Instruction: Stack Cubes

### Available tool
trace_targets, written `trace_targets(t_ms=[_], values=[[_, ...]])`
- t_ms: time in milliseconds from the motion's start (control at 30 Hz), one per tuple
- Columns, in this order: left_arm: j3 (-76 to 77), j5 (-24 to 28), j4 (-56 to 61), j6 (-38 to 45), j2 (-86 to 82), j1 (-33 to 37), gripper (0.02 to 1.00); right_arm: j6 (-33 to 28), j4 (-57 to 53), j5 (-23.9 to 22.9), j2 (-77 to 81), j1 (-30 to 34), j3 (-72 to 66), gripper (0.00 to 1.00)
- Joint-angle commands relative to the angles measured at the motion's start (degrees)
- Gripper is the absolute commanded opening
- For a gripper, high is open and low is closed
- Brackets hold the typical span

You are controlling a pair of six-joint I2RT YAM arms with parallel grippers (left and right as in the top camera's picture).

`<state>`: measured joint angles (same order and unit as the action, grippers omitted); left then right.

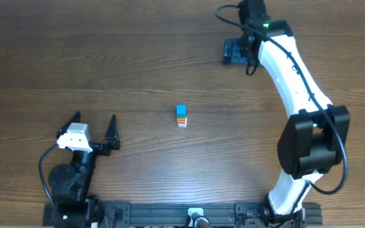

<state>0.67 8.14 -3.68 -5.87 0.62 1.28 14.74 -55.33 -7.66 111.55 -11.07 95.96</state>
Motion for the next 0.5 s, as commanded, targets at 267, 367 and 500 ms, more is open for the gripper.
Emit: trace_targets(t_ms=[267, 367, 500], values=[[-0.3, -0.3, 0.0, -0.6, -0.3, 0.3, 0.996, -4.8, 15.4, -0.7, -22.5, 0.6, -26.8, 0.993], [-0.3, -0.3, 0.0, -0.6, -0.3, 0.3, 0.998, -5.5, 20.0, 1.4, -29.4, 3.4, -34.6, 0.991], [-0.3, -0.3, 0.0, -0.6, -0.3, 0.3, 1.000, -7.5, 27.7, 3.8, -39.0, 7.1, -44.6, 0.993]])
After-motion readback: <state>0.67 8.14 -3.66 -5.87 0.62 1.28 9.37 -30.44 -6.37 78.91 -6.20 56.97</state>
